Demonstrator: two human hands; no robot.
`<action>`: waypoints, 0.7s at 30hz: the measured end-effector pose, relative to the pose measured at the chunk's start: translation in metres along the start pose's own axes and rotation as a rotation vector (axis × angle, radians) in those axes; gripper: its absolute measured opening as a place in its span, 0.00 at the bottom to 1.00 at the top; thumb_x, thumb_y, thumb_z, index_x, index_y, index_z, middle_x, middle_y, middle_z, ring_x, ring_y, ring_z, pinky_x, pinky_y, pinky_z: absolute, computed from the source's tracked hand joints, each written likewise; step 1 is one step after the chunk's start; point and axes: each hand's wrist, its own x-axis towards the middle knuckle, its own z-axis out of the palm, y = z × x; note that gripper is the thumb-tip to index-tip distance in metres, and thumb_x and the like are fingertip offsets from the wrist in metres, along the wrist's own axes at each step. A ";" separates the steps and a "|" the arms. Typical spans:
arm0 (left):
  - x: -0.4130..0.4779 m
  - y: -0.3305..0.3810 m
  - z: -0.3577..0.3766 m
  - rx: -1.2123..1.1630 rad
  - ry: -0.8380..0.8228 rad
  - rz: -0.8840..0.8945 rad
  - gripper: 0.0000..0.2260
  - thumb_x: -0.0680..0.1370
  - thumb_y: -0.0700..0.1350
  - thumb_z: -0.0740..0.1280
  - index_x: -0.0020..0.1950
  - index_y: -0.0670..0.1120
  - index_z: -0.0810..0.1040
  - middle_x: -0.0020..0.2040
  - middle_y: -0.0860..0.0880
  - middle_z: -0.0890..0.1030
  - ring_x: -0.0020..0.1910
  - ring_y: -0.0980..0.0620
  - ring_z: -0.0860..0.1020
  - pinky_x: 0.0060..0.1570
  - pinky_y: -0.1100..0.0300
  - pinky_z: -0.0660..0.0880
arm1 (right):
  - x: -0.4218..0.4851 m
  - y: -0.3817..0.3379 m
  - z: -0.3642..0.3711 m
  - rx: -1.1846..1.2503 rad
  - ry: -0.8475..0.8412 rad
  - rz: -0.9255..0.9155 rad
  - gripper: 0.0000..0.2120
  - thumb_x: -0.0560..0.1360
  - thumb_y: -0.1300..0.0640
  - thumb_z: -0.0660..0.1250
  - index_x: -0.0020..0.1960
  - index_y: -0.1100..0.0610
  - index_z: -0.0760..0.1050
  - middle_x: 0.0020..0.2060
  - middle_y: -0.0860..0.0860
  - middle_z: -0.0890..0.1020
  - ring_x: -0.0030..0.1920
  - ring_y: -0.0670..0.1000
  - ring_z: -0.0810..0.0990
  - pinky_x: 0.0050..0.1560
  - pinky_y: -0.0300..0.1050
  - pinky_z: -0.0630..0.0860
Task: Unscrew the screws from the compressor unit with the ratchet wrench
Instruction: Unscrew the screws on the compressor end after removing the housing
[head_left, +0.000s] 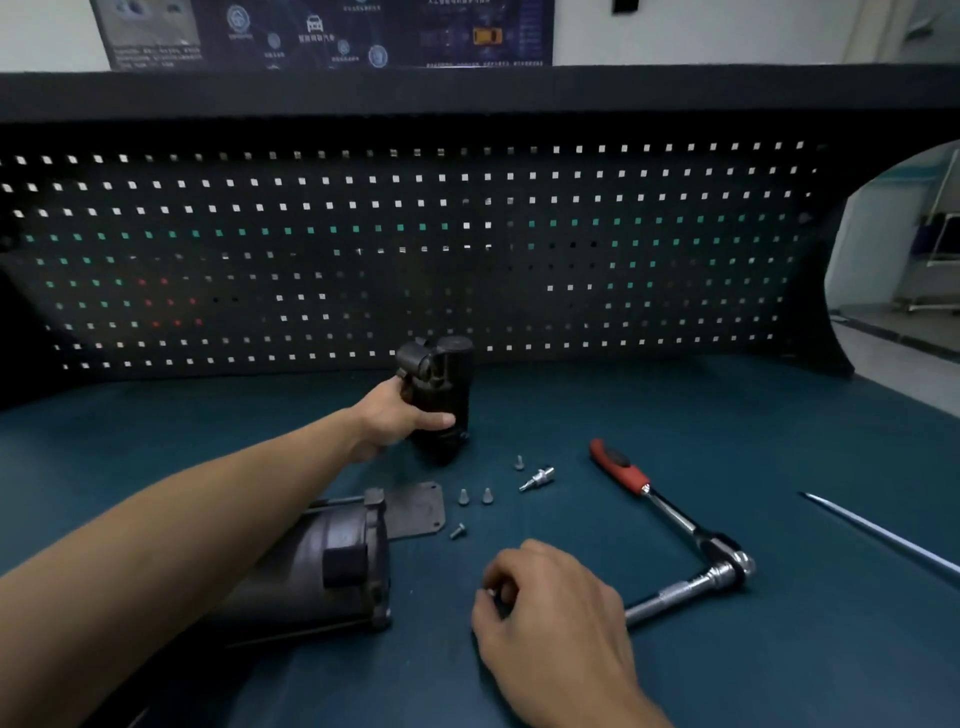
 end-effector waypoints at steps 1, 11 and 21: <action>0.003 -0.005 0.000 -0.002 0.002 -0.006 0.21 0.69 0.39 0.80 0.59 0.47 0.77 0.56 0.49 0.83 0.57 0.49 0.80 0.64 0.52 0.75 | 0.001 -0.001 0.001 0.000 0.006 0.015 0.12 0.74 0.40 0.60 0.51 0.45 0.75 0.45 0.43 0.75 0.52 0.44 0.74 0.46 0.41 0.66; -0.019 0.014 -0.001 0.766 0.074 -0.043 0.40 0.73 0.61 0.74 0.75 0.40 0.65 0.69 0.42 0.74 0.65 0.44 0.75 0.60 0.54 0.73 | 0.013 0.009 -0.004 -0.048 0.006 0.080 0.12 0.76 0.45 0.61 0.58 0.45 0.76 0.56 0.38 0.77 0.59 0.44 0.72 0.48 0.45 0.68; -0.186 0.018 -0.034 0.955 -0.059 0.077 0.40 0.66 0.83 0.44 0.54 0.56 0.78 0.55 0.56 0.81 0.56 0.53 0.78 0.58 0.54 0.72 | 0.030 0.024 -0.039 0.498 0.052 0.038 0.18 0.70 0.65 0.70 0.55 0.49 0.83 0.44 0.39 0.85 0.47 0.40 0.82 0.53 0.32 0.75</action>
